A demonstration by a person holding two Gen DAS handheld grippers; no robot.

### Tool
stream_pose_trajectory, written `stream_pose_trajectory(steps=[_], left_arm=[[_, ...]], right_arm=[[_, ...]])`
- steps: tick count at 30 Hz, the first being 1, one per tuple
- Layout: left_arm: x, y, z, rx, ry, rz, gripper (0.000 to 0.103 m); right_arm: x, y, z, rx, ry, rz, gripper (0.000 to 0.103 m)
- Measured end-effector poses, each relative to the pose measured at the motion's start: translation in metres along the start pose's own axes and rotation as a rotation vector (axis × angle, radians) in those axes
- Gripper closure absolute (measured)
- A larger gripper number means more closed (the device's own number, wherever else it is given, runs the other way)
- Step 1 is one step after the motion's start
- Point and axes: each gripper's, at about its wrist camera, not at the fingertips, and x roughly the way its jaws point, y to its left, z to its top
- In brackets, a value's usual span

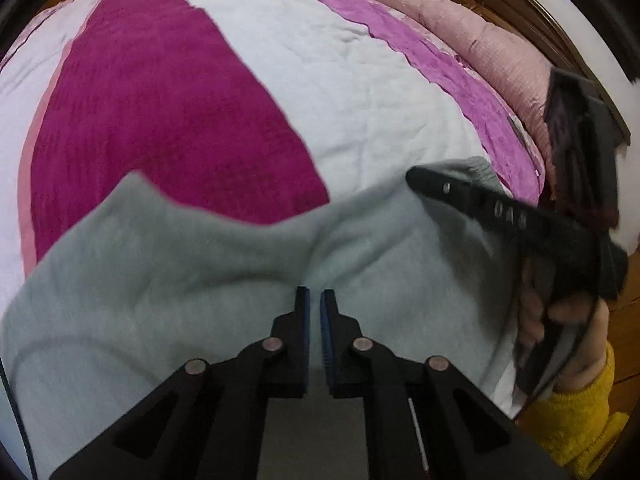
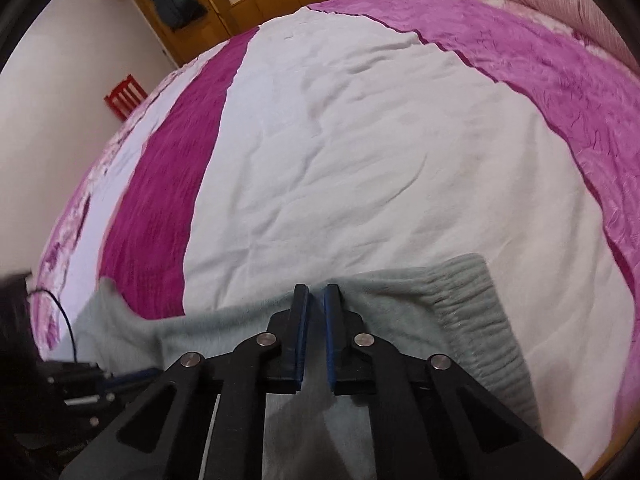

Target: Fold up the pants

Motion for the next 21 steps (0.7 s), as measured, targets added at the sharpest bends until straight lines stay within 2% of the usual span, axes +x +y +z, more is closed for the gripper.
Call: stream_pose_trajectory(steps=[4,6,8,11,13,16,21], left_arm=[[-0.007,0.003,-0.009,-0.002,-0.008,-0.004,0.099],[-0.014,0.002,-0.011,0.001,-0.022,0.008,0.098],[-0.023,-0.002,-0.013,0.021,-0.049,0.042,0.098],[-0.037,-0.011,-0.013,0.075,-0.11,0.117,0.094],[-0.043,-0.011,-0.013,0.089,-0.134,0.157,0.08],[-0.045,-0.006,-0.012,0.078,-0.144,0.196,0.073],[-0.027,0.013,-0.011,0.003,-0.08,0.225,0.073]], right_arm=[[-0.009,0.006,-0.002,-0.024,0.018,-0.015,0.094],[-0.021,0.012,-0.006,-0.057,0.024,-0.027,0.081],[-0.036,0.02,-0.017,-0.111,0.014,-0.032,0.076],[-0.052,0.024,-0.033,-0.174,0.015,-0.048,0.076],[-0.058,0.022,-0.045,-0.217,0.02,-0.104,0.075],[-0.06,0.013,-0.06,-0.286,0.029,-0.202,0.075],[-0.067,-0.001,-0.073,-0.297,0.011,-0.154,0.075]])
